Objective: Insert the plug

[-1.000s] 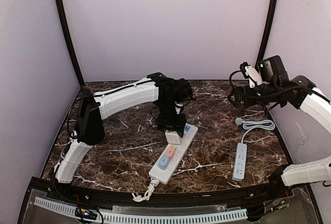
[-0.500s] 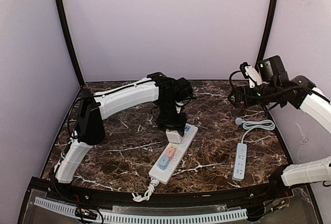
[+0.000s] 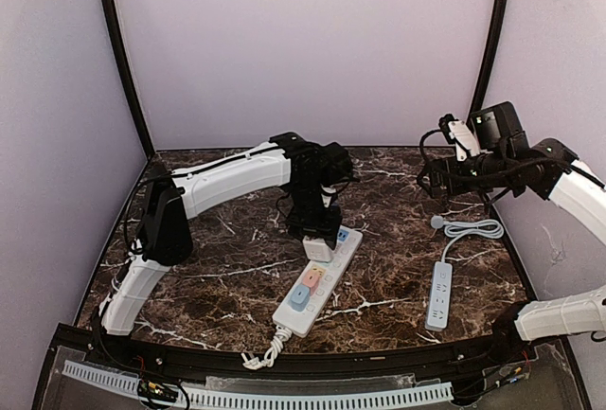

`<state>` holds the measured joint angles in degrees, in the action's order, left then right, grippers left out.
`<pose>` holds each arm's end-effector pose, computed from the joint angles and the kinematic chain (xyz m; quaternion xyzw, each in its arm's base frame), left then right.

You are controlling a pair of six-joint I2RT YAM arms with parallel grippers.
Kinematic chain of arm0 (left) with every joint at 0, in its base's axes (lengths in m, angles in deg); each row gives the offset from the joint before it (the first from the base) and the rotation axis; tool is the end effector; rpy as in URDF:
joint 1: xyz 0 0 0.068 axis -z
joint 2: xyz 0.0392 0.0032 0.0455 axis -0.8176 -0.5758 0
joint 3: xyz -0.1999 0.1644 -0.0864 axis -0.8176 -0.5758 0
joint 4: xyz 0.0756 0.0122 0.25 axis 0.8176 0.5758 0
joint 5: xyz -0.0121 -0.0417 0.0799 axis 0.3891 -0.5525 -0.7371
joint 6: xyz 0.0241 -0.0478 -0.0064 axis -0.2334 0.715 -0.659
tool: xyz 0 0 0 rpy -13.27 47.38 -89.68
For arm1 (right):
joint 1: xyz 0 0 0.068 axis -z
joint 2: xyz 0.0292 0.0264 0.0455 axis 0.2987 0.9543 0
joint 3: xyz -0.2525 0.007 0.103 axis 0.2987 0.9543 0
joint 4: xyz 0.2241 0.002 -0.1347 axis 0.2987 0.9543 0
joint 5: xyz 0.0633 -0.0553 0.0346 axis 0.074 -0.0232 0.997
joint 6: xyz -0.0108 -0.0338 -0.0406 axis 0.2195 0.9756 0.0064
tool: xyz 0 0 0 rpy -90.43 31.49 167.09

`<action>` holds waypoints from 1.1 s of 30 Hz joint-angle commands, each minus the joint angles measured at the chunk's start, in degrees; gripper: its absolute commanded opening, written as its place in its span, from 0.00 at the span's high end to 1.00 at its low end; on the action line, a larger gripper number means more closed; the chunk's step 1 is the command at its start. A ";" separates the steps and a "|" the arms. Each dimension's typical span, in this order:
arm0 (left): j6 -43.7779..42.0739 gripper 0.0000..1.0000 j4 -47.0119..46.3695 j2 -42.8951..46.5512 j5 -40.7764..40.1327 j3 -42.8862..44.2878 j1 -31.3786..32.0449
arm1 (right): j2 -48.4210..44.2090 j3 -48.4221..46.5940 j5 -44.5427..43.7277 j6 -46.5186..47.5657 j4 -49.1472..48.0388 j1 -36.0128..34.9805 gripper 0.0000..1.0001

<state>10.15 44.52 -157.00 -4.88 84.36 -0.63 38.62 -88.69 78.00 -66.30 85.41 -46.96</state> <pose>0.2847 -0.4031 0.2278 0.1867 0.9710 -0.1414 0.0489 0.1922 0.1041 0.3528 -0.1097 0.8974 0.0973 0.4161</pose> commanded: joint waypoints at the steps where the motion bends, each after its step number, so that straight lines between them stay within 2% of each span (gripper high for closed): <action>1: -1.35 0.99 2.33 -0.62 -0.48 0.48 0.69 | -0.85 0.90 0.05 0.36 0.28 0.32 0.01; 33: 0.13 0.99 3.30 -3.15 -3.69 1.98 3.30 | -2.08 2.38 0.09 -0.16 0.41 0.33 0.01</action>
<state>9.28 45.22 -157.96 -8.44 85.62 1.38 37.39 -86.96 78.00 -66.34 85.48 -46.96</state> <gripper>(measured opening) 0.595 0.986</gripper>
